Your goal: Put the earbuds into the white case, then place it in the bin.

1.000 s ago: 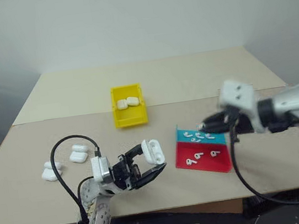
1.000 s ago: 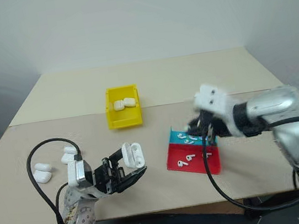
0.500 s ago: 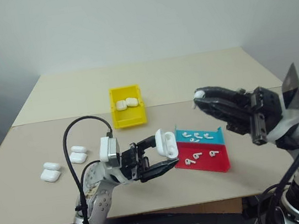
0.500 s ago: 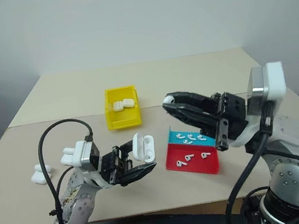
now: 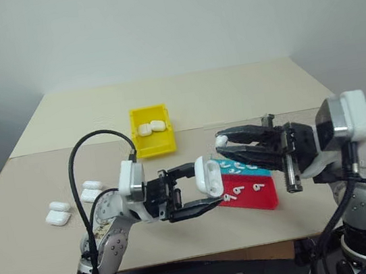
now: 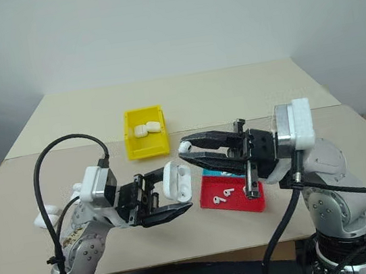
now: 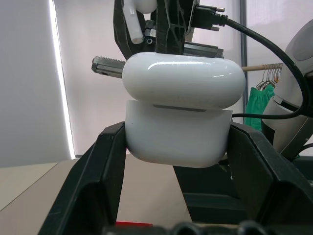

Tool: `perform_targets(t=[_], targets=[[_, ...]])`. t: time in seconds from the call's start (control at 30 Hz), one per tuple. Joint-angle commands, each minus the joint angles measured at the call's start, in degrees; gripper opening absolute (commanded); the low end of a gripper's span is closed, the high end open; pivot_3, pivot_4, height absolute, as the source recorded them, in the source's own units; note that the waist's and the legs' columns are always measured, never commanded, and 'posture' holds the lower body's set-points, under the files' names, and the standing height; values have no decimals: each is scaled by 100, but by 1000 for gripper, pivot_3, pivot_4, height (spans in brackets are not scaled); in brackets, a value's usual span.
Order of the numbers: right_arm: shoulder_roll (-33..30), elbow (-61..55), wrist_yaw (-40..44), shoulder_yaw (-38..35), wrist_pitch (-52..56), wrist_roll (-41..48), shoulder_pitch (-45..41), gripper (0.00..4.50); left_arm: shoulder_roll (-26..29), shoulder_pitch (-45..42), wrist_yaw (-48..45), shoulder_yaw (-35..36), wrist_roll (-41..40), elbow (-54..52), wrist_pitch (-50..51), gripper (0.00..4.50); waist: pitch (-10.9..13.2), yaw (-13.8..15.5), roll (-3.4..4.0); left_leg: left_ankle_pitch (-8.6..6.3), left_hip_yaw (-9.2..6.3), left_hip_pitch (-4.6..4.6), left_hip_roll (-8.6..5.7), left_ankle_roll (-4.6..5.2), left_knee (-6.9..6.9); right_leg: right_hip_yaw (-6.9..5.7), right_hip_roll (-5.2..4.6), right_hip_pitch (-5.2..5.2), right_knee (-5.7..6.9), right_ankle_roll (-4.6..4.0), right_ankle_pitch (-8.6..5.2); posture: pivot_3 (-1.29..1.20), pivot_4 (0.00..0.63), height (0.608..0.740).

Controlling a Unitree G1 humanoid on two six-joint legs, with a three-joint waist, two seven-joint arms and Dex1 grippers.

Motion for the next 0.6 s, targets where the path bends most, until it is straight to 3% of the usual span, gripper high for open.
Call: perform_targets(t=[0.03, 0.6], targets=[[-137, -26, 73, 82, -395, -25, 68, 707, 24, 23, 47, 104, -88, -240, 3, 2800, 0, 2, 0, 0, 0, -1, 0, 0, 0, 0, 0, 0, 0, 0, 0, 0, 150, 740], [-340, 157, 2, 669, -1054, -327, 275, 707, -65, 43, 65, 104, -58, -223, -105, 2800, 0, 5, 0, 0, 0, 0, 0, 0, 0, 0, 0, 0, 0, 0, 0, 0, 150, 740]])
